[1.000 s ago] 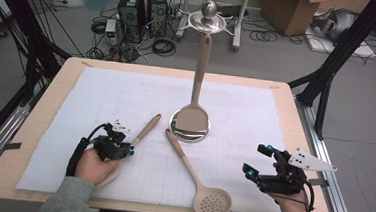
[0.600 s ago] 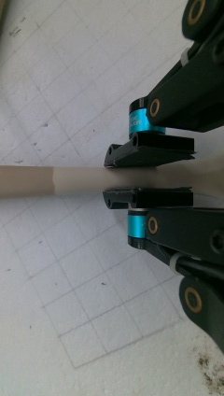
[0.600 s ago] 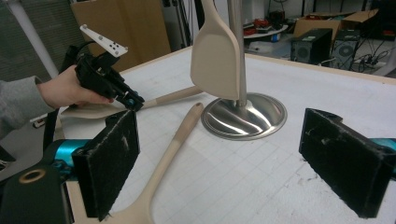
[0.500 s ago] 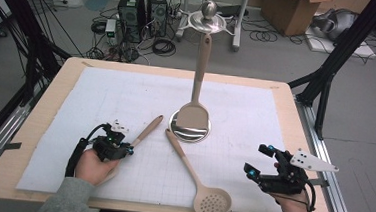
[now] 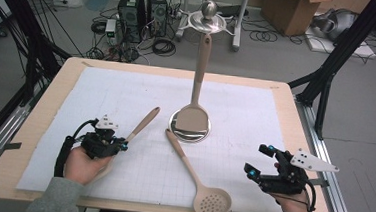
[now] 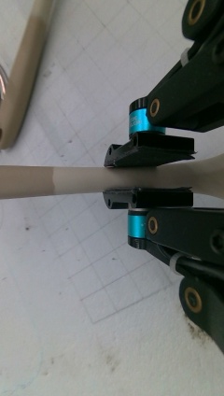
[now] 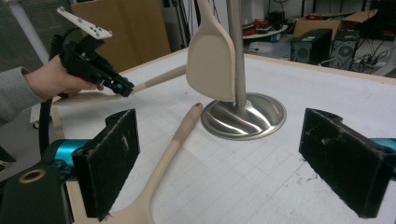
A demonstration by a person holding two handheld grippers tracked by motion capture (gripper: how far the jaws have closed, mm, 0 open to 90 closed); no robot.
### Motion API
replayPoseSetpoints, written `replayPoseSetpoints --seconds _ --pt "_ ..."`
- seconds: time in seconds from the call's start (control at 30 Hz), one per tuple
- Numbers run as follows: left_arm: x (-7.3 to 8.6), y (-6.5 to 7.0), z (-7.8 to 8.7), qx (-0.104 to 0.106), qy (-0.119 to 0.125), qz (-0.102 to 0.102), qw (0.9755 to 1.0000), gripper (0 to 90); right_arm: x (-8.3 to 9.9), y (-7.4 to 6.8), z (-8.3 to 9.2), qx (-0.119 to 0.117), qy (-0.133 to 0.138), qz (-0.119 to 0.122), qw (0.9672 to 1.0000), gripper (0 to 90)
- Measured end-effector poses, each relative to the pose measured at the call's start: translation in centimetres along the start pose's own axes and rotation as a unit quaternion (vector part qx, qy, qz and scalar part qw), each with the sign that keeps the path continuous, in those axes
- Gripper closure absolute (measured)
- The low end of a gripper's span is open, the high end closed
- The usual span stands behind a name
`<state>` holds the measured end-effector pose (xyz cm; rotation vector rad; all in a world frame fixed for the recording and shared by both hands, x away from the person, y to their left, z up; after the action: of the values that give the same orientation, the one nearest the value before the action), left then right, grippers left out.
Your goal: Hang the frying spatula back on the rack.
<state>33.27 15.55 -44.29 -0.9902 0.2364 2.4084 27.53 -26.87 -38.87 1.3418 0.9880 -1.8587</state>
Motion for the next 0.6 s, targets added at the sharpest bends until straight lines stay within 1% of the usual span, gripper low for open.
replayPoseSetpoints --seconds 0.03,0.07,0.1,0.33,0.37,0.5,0.6 --pt "-0.2 -0.1 0.4 -0.001 0.004 -0.001 1.0 77.9 0.0 0.0 0.0 0.0 0.0 0.0 1.0 11.2" --pt "-0.4 -0.1 0.6 -0.001 0.008 0.002 1.0 77.9 0.0 0.0 0.0 0.0 -0.001 0.0 1.0 11.2" --pt "-0.6 -0.2 0.9 0.002 0.01 -0.001 0.9999 77.9 0.0 -0.1 0.0 -0.001 -0.001 -0.003 1.0 11.1" --pt "-2.0 -0.6 3.0 0.007 0.038 0.005 0.9992 77.9 0.2 0.0 -0.2 -0.001 -0.005 -0.001 1.0 11.2" --pt "-2.1 -0.7 3.3 0.007 0.04 0.002 0.9992 77.9 0.2 0.0 -0.2 -0.002 -0.005 0.0 1.0 11.1" --pt "-2.8 -0.7 4.3 0.008 0.053 0.002 0.9986 77.9 0.1 0.0 -0.1 -0.001 -0.003 0.0 1.0 11.2" --pt "-3.2 -0.6 4.9 0.01 0.057 -0.005 0.9983 77.9 0.1 0.0 -0.1 0.0 -0.003 -0.002 1.0 11.2"
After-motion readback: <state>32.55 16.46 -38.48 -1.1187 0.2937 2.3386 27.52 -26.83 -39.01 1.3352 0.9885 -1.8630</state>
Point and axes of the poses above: each handheld gripper's, and its own axes: z roughly backward along the jaws, x roughly out of its underside, y roughly to its right, the point moved 7 cm from there along -z, roughly forward along the jaws, and after that the axes turned 8 degrees about -x, right-handed, at the moved point
